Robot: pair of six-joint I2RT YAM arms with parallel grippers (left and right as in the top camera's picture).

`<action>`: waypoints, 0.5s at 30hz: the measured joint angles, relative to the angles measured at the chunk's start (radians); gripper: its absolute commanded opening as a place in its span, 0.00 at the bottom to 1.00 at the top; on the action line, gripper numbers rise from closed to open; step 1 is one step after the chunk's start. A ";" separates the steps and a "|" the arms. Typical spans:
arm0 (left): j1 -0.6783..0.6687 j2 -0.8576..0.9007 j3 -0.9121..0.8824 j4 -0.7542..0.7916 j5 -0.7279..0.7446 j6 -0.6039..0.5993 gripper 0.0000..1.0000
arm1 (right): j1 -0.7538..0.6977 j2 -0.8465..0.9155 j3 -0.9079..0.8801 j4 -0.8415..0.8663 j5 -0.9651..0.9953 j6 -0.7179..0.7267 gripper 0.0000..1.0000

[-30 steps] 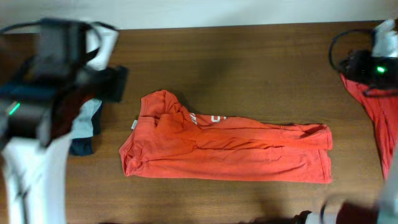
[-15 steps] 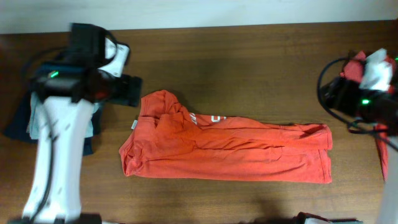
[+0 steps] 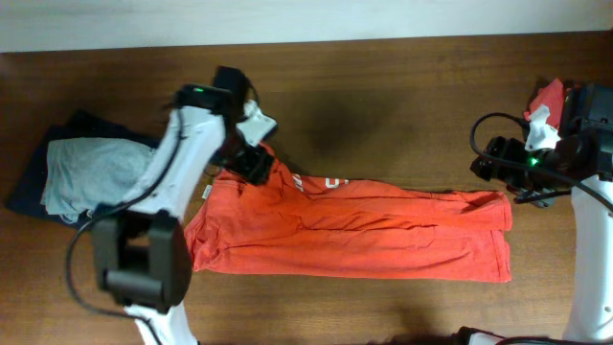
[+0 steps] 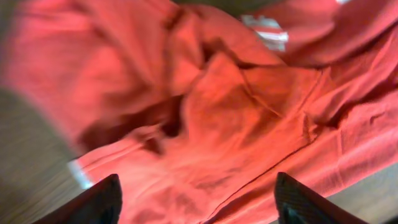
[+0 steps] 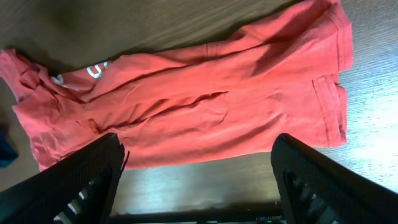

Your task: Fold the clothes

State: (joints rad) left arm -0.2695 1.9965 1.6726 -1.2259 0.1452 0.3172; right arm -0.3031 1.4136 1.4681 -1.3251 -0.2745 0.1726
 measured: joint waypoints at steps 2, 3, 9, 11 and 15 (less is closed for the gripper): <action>-0.021 0.042 0.000 -0.005 0.002 0.007 0.63 | 0.000 0.000 0.000 0.000 0.000 -0.002 0.77; -0.026 0.059 0.000 -0.004 0.002 0.009 0.56 | 0.000 0.000 0.000 0.000 0.000 -0.002 0.77; -0.032 0.113 -0.001 -0.002 -0.013 0.008 0.28 | 0.000 0.000 0.000 0.000 0.000 -0.011 0.77; -0.032 0.113 -0.001 -0.005 -0.031 0.000 0.05 | 0.000 0.000 0.000 0.000 0.000 -0.013 0.77; -0.032 0.113 -0.001 -0.097 -0.092 -0.015 0.01 | 0.000 0.000 0.000 0.000 0.000 -0.015 0.77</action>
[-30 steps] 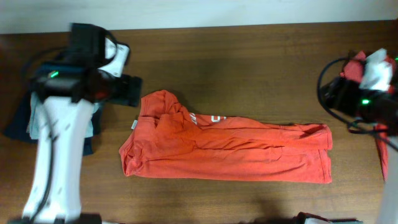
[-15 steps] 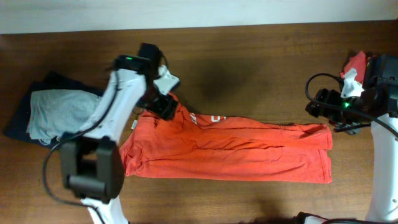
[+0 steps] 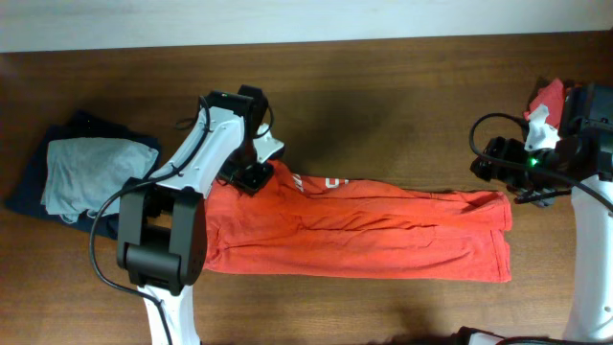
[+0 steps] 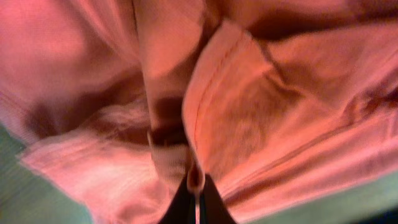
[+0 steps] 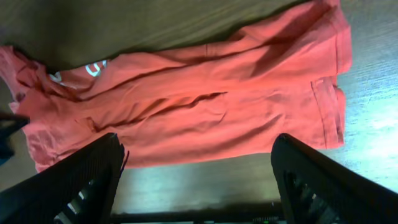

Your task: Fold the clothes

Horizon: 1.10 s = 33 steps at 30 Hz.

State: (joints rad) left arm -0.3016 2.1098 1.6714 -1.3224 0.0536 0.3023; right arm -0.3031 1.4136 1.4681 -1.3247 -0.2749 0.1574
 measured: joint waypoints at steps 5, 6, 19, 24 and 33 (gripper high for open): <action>0.000 0.000 0.016 -0.130 -0.068 -0.035 0.01 | 0.000 0.000 0.000 0.001 0.000 0.000 0.77; 0.000 0.000 0.024 -0.159 -0.074 -0.040 0.01 | 0.000 0.000 0.000 0.001 0.000 0.000 0.77; 0.000 0.000 0.040 -0.314 -0.061 -0.072 0.02 | 0.000 0.000 0.000 0.002 -0.002 0.000 0.78; 0.000 0.000 0.040 -0.317 -0.051 -0.080 0.20 | 0.000 0.000 0.000 0.005 -0.002 0.000 0.78; 0.001 0.000 0.040 -0.230 -0.081 -0.089 0.57 | 0.000 0.000 0.000 0.014 -0.002 0.000 0.78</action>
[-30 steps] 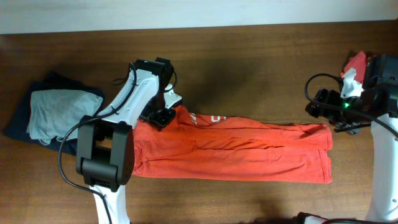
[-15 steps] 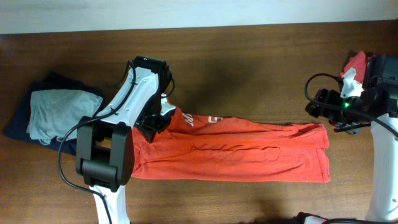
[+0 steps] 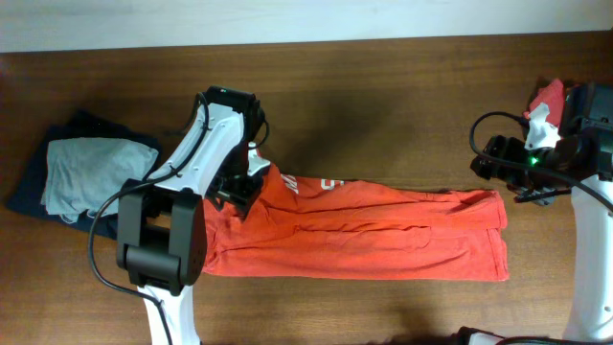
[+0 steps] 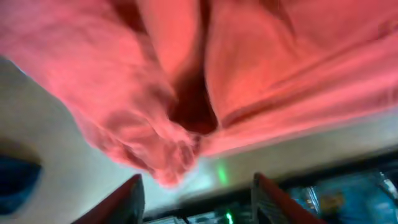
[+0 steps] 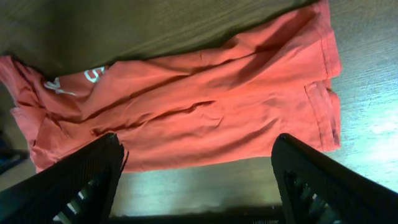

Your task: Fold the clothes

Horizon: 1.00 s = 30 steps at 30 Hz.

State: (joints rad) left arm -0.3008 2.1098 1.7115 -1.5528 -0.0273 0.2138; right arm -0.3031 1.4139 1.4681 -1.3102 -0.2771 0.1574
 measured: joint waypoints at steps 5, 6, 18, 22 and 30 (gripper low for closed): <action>0.000 0.000 0.002 0.328 0.021 -0.025 0.57 | 0.000 0.000 0.000 0.011 0.000 -0.001 0.78; -0.002 0.000 0.003 0.383 0.029 -0.028 0.57 | 0.000 0.000 0.000 0.012 0.000 0.000 0.78; -0.018 0.080 0.005 0.512 0.010 -0.080 0.17 | 0.000 0.000 0.000 0.005 0.000 0.000 0.78; -0.010 0.100 0.005 0.487 -0.037 -0.111 0.01 | 0.000 0.000 0.000 0.005 0.000 0.000 0.78; -0.010 0.099 0.048 0.392 -0.106 -0.148 0.01 | 0.000 0.000 0.000 0.005 0.000 0.000 0.78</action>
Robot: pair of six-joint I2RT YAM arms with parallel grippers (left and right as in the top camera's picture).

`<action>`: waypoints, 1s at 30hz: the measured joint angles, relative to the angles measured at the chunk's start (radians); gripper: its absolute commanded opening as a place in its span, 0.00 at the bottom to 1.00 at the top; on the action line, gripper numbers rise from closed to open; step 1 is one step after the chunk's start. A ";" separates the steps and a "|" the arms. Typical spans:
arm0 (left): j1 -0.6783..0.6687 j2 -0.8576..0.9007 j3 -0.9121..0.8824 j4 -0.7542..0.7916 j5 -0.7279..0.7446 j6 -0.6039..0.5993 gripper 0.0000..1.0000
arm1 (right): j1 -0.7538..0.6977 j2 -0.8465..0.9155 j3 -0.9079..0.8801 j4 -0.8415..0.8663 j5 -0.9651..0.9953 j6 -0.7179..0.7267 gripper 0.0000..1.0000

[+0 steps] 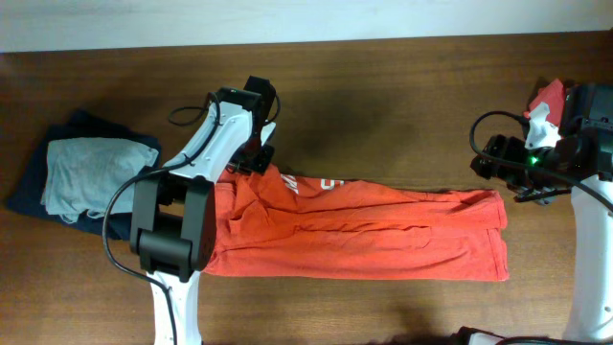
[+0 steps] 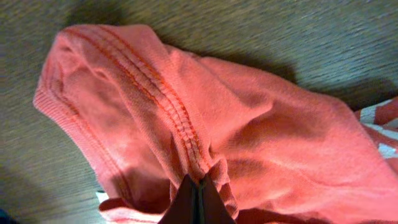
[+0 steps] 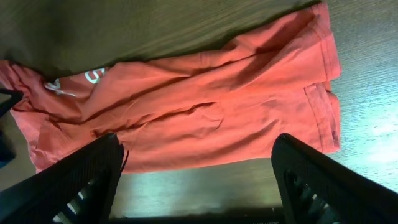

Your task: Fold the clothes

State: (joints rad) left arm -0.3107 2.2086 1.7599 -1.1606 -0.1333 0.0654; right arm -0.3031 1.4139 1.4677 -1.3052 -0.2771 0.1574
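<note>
An orange T-shirt (image 1: 364, 230) lies folded lengthwise into a long strip across the middle of the table, its white print near the left end. My left gripper (image 1: 257, 161) is shut on the shirt's ribbed hem (image 2: 186, 140) at the strip's upper left corner, and the cloth there is pulled up and bunched. My right gripper (image 3: 198, 186) hangs open high above the table at the right, past the strip's right end (image 3: 323, 93); it holds nothing.
A folded grey garment (image 1: 91, 172) lies on a dark blue one (image 1: 38, 182) at the left edge. A red and white item (image 1: 546, 101) sits by the right arm's base. Brown wood table (image 1: 402, 86) shows behind and in front of the shirt.
My left gripper, which was open over the shirt's left end, is now shut on the hem farther back at the upper left corner. The right arm has stayed put.
My left gripper first hovered open over the shirt's left end, then pinched cloth at the upper left corner. A second ago it was open lower over that end. Now it is shut on the hem. The shirt's right end has drawn slightly leftward.
</note>
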 measured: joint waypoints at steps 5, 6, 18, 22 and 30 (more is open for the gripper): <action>0.023 -0.018 0.000 -0.047 -0.031 -0.014 0.01 | 0.000 0.000 0.000 0.000 0.000 0.000 0.78; 0.029 -0.023 0.000 -0.058 -0.045 -0.024 0.01 | 0.000 0.000 0.000 0.000 0.000 0.000 0.78; 0.137 -0.045 0.000 -0.174 -0.163 -0.180 0.21 | 0.000 0.000 0.000 0.001 0.000 0.000 0.78; 0.151 -0.045 0.000 -0.198 -0.163 -0.189 0.38 | 0.000 0.000 0.000 0.004 0.000 0.000 0.82; 0.150 -0.045 0.000 -0.201 -0.163 -0.195 0.41 | 0.000 0.040 0.000 0.037 0.026 -0.001 0.89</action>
State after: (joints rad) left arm -0.1612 2.1635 1.7603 -1.3617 -0.2962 -0.1299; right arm -0.3031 1.4544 1.4681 -1.2686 -0.2508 0.1562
